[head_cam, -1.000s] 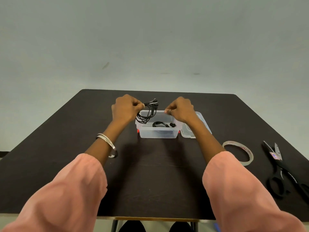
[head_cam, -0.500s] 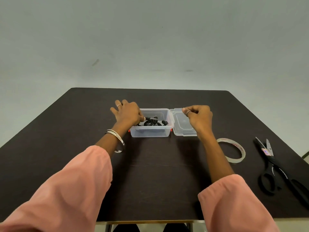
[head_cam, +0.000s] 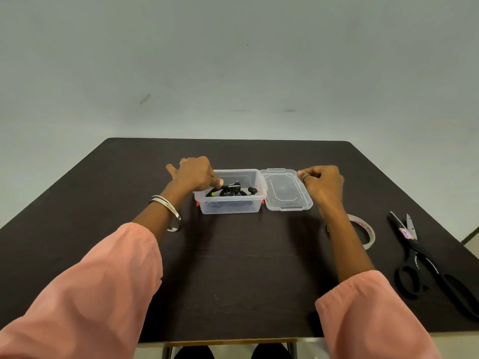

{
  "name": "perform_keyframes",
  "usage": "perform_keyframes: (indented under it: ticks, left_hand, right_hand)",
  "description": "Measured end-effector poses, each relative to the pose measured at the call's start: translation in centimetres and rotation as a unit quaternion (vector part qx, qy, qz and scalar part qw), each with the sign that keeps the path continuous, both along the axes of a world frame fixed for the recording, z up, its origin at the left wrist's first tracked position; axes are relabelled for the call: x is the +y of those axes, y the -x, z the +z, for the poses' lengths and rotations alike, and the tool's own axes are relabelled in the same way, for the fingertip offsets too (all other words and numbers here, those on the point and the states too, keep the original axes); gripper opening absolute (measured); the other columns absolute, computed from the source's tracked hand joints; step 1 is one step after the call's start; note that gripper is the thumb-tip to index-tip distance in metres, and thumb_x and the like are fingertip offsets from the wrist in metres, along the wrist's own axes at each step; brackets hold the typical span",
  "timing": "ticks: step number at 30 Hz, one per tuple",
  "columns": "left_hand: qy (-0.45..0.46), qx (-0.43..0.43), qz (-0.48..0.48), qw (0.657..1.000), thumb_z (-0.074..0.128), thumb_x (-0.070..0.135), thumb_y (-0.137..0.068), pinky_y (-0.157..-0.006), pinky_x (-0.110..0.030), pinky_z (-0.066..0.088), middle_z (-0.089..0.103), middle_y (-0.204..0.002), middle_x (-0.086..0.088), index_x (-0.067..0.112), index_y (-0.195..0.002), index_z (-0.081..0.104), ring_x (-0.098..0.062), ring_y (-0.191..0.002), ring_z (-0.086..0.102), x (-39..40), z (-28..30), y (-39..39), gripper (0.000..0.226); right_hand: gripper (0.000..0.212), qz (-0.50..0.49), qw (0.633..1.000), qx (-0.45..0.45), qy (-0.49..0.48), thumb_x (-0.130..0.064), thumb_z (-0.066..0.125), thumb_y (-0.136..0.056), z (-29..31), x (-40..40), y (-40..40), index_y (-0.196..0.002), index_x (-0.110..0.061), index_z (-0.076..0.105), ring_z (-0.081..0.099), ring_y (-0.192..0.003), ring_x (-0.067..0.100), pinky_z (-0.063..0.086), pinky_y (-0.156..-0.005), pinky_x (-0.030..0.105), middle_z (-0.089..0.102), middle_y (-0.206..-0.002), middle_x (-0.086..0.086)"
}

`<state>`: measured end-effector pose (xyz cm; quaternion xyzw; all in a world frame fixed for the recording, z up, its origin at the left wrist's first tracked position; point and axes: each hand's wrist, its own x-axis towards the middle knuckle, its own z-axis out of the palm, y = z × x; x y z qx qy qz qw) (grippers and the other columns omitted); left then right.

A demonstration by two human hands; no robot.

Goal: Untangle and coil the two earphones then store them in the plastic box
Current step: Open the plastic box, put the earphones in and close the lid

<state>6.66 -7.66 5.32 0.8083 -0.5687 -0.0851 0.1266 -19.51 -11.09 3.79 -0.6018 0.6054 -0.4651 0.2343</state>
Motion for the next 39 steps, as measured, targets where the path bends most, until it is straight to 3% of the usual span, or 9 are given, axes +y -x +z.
perform_keyframes:
  ticks: [3,7,13,16,19,23,27,33,39]
  left_hand:
    - [0.128,0.006,-0.012,0.992,0.067,0.043,-0.084,-0.104,-0.055,0.029,0.072,-0.1,-0.002,0.023,-0.09,0.077,-0.029,-0.109,0.057,-0.2,0.8,0.8,0.023]
    - [0.177,0.132,-0.097,0.971,0.057,0.036,-0.093,-0.093,-0.045,0.05,0.072,-0.107,-0.005,0.008,-0.09,0.073,-0.025,-0.09,0.065,-2.4,1.6,3.3,0.032]
    - [0.027,0.051,-0.138,0.989,0.014,0.057,-0.099,-0.108,-0.07,-0.009,0.064,-0.097,-0.01,0.012,-0.076,0.05,-0.036,-0.123,0.049,-6.4,1.8,7.5,0.062]
    - [-0.042,0.055,-0.127,0.99,0.006,0.064,-0.094,-0.105,-0.072,-0.014,0.058,-0.13,-0.016,0.009,-0.118,0.054,-0.039,-0.138,0.032,-7.7,1.6,8.4,0.077]
    - [-0.06,0.102,-0.127,0.985,0.002,0.072,-0.088,-0.104,-0.073,-0.014,0.063,-0.124,-0.014,0.011,-0.133,0.047,-0.036,-0.137,0.034,-8.3,1.6,8.6,0.088]
    - [-0.034,0.267,-0.115,0.956,0.003,0.095,-0.06,-0.112,-0.066,0.007,0.074,-0.087,-0.006,0.009,-0.135,0.045,-0.028,-0.116,0.057,-9.6,0.6,7.0,0.122]
    - [0.018,0.373,-0.107,0.921,0.01,0.065,-0.094,-0.111,-0.045,0.024,0.065,-0.118,-0.021,0.0,-0.139,0.041,-0.013,-0.078,0.063,-7.0,3.6,8.1,0.085]
    - [0.099,0.507,-0.08,0.852,0.02,0.07,-0.091,-0.101,-0.037,0.045,0.057,-0.132,-0.013,0.004,-0.135,0.045,-0.024,-0.088,0.071,-5.0,6.4,6.3,0.083]
    - [0.05,0.623,-0.021,0.78,0.047,0.076,-0.078,-0.088,-0.054,0.043,0.066,-0.114,-0.018,0.008,-0.12,0.054,-0.03,-0.098,0.069,-1.4,7.9,2.7,0.08]
  right_hand:
    - [0.013,-0.023,0.998,0.055,-0.019,-0.004,0.062,-0.088,0.0,-0.8,0.8,-0.08,-0.004,0.072,0.059,-0.066,0.011,0.045,-0.056,0.018,0.068,-0.082,0.006]
    - [0.016,-0.03,0.983,0.155,-0.093,-0.016,0.072,-0.082,-0.5,-2.8,1.6,-0.079,-0.001,0.066,0.063,-0.072,0.025,0.054,-0.065,0.035,0.067,-0.084,0.013]
    - [0.031,0.001,0.959,0.247,-0.14,-0.03,0.077,-0.079,-1.0,-4.0,1.7,-0.083,-0.005,0.058,0.063,-0.078,0.028,0.054,-0.076,0.039,0.062,-0.084,0.011]
    - [0.021,-0.005,0.955,0.269,-0.125,-0.023,0.072,-0.083,-1.6,-4.5,1.7,-0.087,-0.006,0.061,0.062,-0.078,0.027,0.055,-0.079,0.041,0.064,-0.087,0.011]
    - [0.013,-0.01,0.953,0.284,-0.101,-0.015,0.067,-0.086,-2.2,-4.7,1.5,-0.082,-0.005,0.06,0.061,-0.072,0.026,0.056,-0.076,0.039,0.062,-0.081,0.01]
    - [0.013,-0.034,0.97,0.229,-0.077,-0.014,0.067,-0.084,-2.1,-5.2,1.5,-0.079,-0.003,0.061,0.062,-0.071,0.026,0.053,-0.066,0.034,0.064,-0.081,0.011]
    - [0.013,-0.056,0.994,0.088,-0.029,-0.013,0.066,-0.084,0.2,-4.9,1.6,-0.08,-0.002,0.071,0.065,-0.073,0.024,0.058,-0.071,0.038,0.067,-0.08,0.008]
    - [0.005,0.029,0.991,-0.071,0.108,-0.011,0.069,-0.084,5.6,-1.6,0.8,-0.088,-0.011,0.073,0.065,-0.073,0.007,0.05,-0.064,0.011,0.071,-0.082,-0.001]
    - [0.013,0.185,0.963,-0.098,0.168,-0.012,0.076,-0.079,7.4,1.7,-1.4,-0.09,-0.016,0.074,0.068,-0.079,0.009,0.055,-0.076,0.023,0.073,-0.085,-0.006]
